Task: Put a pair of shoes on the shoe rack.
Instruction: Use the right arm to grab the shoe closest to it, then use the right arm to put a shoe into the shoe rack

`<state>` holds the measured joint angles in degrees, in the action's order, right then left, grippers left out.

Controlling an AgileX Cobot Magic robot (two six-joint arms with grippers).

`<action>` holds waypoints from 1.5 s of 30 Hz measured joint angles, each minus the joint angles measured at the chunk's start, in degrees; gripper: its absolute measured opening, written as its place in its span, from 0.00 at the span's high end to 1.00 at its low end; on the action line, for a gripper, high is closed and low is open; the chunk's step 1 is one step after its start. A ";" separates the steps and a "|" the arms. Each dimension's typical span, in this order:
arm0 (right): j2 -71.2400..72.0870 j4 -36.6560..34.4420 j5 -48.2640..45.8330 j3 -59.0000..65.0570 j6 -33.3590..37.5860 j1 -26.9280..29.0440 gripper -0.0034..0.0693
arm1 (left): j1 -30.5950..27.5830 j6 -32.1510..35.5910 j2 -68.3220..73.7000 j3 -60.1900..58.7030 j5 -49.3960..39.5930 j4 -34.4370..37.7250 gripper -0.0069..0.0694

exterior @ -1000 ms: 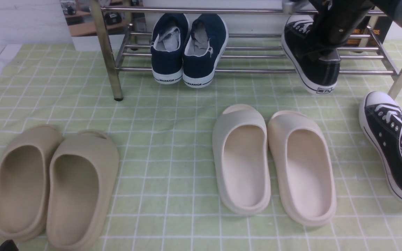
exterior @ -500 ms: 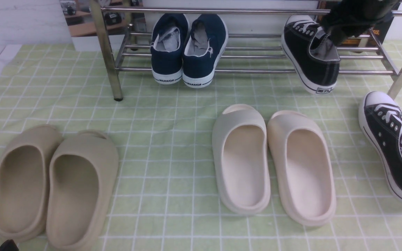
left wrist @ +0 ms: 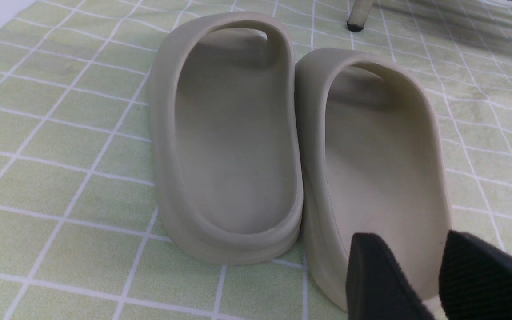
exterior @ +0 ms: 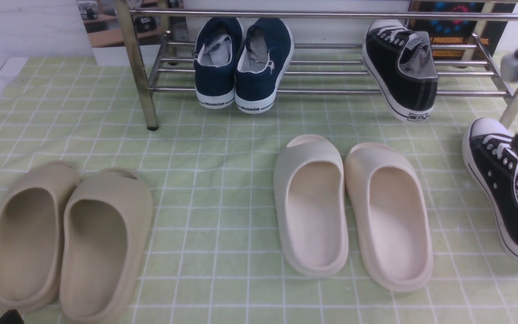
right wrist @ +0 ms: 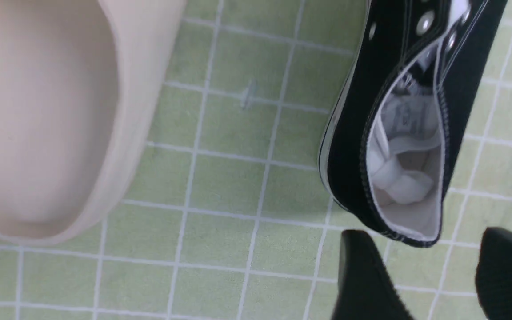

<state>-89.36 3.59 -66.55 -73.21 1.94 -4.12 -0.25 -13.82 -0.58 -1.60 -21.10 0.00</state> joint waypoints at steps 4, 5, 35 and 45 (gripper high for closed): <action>-1.70 0.00 7.49 6.40 -0.66 0.37 0.43 | 0.00 0.00 0.00 0.00 0.00 0.00 0.60; -2.48 -0.04 9.29 7.43 -0.79 0.37 0.43 | 0.00 0.00 0.00 0.00 0.00 0.00 0.60; 3.13 1.75 7.65 -2.72 1.49 -4.96 0.93 | 0.00 0.00 0.00 0.00 0.00 0.00 0.60; -9.46 6.59 4.60 -15.40 1.55 -4.96 0.93 | 0.00 0.00 0.00 0.00 0.00 0.00 0.60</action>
<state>-98.81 10.18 -61.95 -88.61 3.50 -9.08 -0.25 -13.82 -0.58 -1.60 -21.10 0.00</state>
